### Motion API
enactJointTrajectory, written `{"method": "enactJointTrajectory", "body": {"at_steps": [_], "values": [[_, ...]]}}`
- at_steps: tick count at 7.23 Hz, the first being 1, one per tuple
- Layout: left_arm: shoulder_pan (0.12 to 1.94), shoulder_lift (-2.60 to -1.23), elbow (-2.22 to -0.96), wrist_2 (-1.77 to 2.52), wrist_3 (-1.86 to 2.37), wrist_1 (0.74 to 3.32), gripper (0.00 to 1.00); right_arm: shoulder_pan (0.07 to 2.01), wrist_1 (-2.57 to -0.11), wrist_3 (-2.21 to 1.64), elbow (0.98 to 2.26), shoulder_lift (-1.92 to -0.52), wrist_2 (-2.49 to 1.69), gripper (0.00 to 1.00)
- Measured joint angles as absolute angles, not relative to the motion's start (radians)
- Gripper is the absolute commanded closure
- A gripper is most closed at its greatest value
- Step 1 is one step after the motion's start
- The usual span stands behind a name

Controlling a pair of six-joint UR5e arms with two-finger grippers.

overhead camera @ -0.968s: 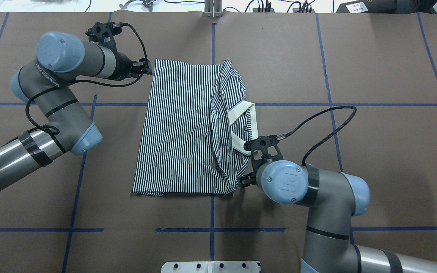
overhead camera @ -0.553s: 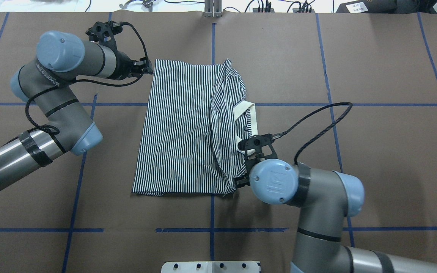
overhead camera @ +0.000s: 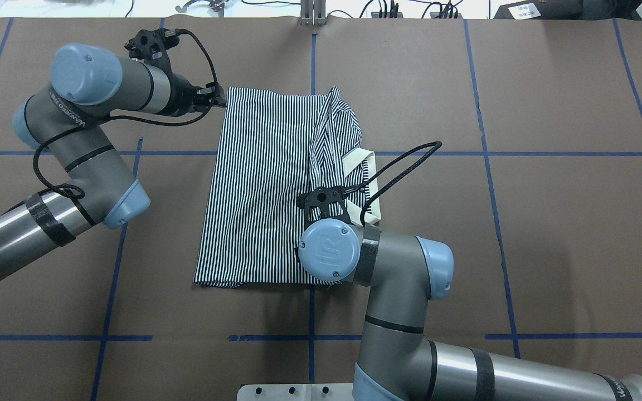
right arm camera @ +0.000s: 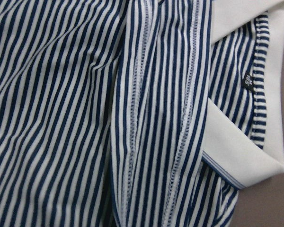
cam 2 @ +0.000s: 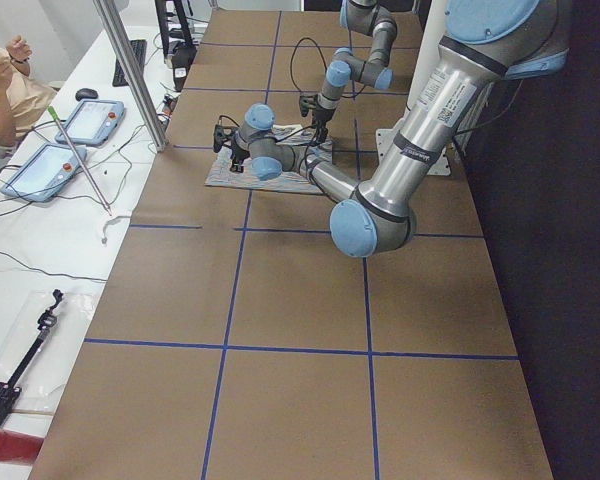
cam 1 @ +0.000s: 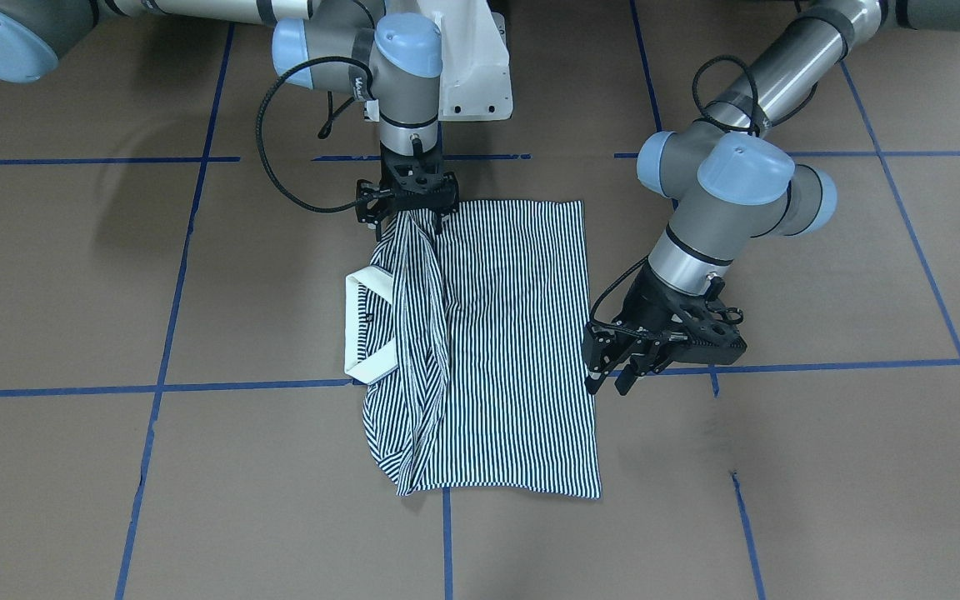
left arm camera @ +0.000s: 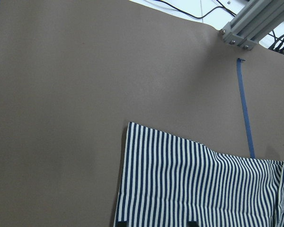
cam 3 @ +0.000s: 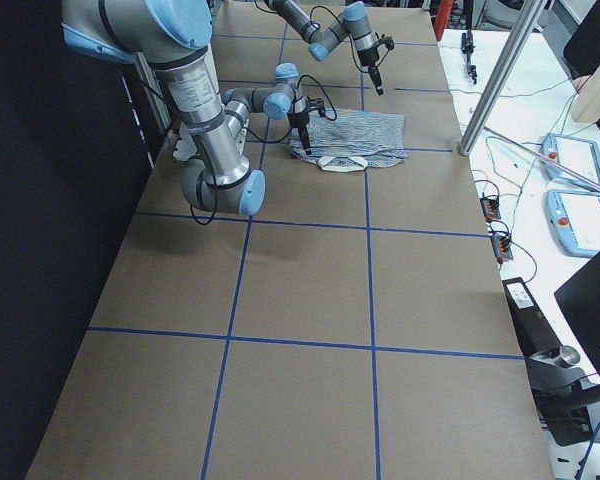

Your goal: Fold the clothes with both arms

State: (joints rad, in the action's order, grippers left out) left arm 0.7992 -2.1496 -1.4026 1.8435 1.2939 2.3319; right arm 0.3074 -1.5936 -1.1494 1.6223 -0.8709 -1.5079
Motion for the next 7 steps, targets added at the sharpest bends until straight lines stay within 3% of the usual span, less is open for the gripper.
{"method": "enactJointTrajectory", "body": {"at_steps": [4, 7], "values": [[0.799, -2.149, -1.411, 1.842, 1.295, 2.329, 0.48, 0.357, -1.583, -1.13, 1.612, -0.892, -1.526, 0.0], [0.798, -2.138, -1.444, 1.842, 1.333, 2.326, 0.48, 0.383, -1.579, -1.107, 1.72, -1.01, -1.542, 0.0]]}}
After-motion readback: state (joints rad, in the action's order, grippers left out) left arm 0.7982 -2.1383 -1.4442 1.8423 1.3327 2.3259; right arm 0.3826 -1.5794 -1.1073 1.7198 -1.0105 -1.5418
